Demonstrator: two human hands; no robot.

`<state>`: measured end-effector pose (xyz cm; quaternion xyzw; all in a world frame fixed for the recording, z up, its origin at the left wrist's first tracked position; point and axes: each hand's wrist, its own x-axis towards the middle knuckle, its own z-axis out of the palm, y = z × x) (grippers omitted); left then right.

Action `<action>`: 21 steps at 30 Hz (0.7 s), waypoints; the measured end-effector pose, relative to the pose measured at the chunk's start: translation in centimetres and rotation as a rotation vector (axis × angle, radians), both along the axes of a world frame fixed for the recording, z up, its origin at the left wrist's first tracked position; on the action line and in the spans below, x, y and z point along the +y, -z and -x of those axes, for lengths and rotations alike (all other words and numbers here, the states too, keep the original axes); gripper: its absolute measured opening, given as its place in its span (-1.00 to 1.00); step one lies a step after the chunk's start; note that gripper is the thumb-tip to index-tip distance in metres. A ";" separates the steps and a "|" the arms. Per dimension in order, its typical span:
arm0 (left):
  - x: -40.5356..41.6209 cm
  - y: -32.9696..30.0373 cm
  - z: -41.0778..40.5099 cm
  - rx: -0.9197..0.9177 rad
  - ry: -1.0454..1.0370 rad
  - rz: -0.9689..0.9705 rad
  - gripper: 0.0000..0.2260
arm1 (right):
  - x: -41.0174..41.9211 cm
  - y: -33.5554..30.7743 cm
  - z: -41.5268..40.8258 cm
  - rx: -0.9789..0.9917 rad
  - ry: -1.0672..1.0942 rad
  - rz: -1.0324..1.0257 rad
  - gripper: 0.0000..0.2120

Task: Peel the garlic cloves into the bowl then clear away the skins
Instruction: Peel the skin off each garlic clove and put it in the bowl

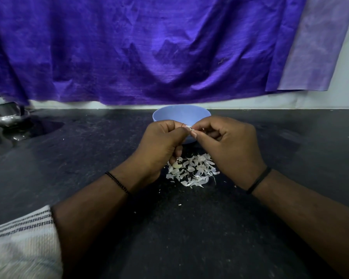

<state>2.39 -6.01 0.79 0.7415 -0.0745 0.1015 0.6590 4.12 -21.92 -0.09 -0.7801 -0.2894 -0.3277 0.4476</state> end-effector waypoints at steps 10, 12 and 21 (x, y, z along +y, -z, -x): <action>0.1 -0.1 -0.1 -0.001 -0.025 0.036 -0.83 | 0.5 -0.4 0.3 0.285 -0.220 -0.328 -0.86; 0.1 0.0 -0.1 -0.016 -0.029 0.045 -0.86 | 0.6 -0.7 0.4 0.416 -0.319 -0.450 -0.89; 0.2 0.0 0.4 -0.128 -0.011 0.059 -0.93 | 0.6 -0.9 0.3 0.683 -0.388 -0.671 -0.93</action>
